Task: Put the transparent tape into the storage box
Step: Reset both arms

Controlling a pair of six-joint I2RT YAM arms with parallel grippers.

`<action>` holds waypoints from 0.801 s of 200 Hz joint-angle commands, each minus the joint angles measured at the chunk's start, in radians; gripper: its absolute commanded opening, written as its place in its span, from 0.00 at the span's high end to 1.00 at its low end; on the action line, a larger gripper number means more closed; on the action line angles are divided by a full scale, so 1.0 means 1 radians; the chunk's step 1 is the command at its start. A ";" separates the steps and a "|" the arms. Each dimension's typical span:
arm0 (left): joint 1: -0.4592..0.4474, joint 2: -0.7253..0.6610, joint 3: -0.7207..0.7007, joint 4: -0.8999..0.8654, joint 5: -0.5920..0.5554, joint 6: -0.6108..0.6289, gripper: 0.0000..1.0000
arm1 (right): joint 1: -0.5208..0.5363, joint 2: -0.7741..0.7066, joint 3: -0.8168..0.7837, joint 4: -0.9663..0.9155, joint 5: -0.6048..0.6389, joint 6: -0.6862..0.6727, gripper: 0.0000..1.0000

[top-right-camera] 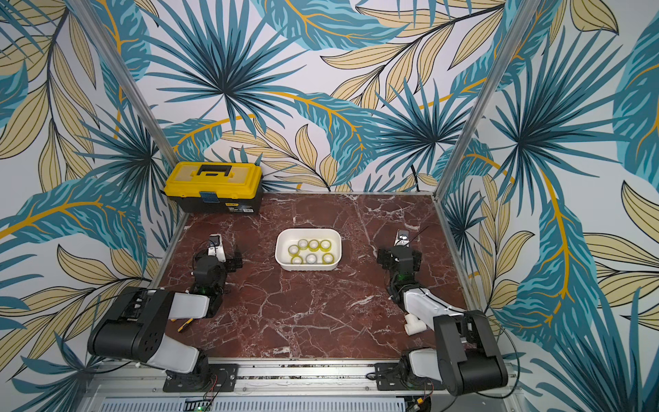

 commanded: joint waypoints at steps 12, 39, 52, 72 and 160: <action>0.009 0.002 0.077 -0.096 0.029 0.010 0.00 | -0.028 0.094 -0.068 0.298 -0.183 -0.050 0.00; 0.009 0.002 0.075 -0.092 0.030 0.009 0.00 | -0.036 0.151 -0.082 0.374 -0.216 -0.059 0.00; 0.009 0.002 0.076 -0.095 0.030 0.011 0.00 | -0.044 0.138 -0.048 0.282 -0.231 -0.046 0.00; 0.009 0.001 0.076 -0.095 0.030 0.011 0.00 | -0.053 0.143 -0.037 0.270 -0.216 -0.028 0.00; 0.008 0.000 0.076 -0.095 0.030 0.010 0.00 | -0.055 0.141 -0.040 0.276 -0.214 -0.030 0.00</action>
